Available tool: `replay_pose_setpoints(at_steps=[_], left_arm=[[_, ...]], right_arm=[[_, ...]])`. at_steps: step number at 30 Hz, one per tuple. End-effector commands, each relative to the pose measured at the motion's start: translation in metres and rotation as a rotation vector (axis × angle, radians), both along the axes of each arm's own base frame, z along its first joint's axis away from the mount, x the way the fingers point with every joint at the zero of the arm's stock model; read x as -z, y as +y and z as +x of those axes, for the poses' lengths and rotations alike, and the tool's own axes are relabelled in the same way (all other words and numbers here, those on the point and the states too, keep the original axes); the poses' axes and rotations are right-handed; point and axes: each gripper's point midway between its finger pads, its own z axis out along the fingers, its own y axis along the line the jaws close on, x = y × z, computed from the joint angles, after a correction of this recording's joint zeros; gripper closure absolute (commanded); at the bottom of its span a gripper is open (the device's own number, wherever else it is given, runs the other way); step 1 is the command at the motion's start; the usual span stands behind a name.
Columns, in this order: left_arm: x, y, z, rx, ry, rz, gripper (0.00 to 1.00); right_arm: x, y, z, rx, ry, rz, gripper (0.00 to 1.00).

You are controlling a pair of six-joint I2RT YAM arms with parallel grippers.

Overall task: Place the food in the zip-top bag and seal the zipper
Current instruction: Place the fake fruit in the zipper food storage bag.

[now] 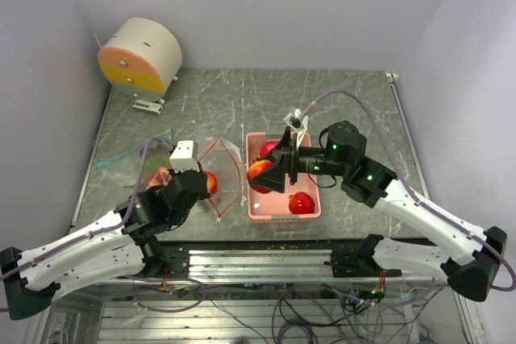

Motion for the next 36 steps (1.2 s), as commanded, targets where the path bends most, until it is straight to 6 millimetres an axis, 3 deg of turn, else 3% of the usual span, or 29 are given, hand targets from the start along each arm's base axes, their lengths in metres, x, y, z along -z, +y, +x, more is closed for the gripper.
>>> replay_pose_setpoints(at_steps=[1,6,12,17,26,29,31,32,36], left_arm=[[-0.009,-0.022,0.007,0.038,-0.023,-0.057,0.93],[-0.010,-0.038,0.013,0.069,-0.010,-0.041,0.93],[-0.013,-0.047,0.015,0.089,-0.011,-0.046,0.93],[-0.014,-0.044,0.012,0.091,-0.015,-0.064,0.93],[-0.013,-0.038,0.008,0.089,-0.012,-0.066,0.93],[-0.014,-0.034,0.007,0.083,-0.018,-0.069,0.93],[-0.014,-0.031,0.007,0.077,-0.022,-0.070,0.93],[-0.013,-0.031,0.007,0.075,-0.024,-0.069,0.93],[-0.011,-0.031,0.008,0.071,-0.022,-0.064,0.93]], right_arm=[[-0.013,0.021,-0.020,-0.175,0.034,0.150,0.86],[-0.014,0.038,-0.018,-0.179,0.038,0.215,0.86],[0.007,0.052,0.008,-0.042,0.063,0.164,0.86],[0.047,0.046,0.050,0.203,0.091,0.049,0.86],[0.107,0.039,0.100,0.471,0.144,-0.115,0.84],[0.115,0.035,0.109,0.543,0.118,-0.184,0.66],[0.116,0.036,0.107,0.550,0.096,-0.210,0.20],[0.114,0.038,0.105,0.552,0.083,-0.213,0.03],[0.096,0.040,0.092,0.537,0.024,-0.200,0.00]])
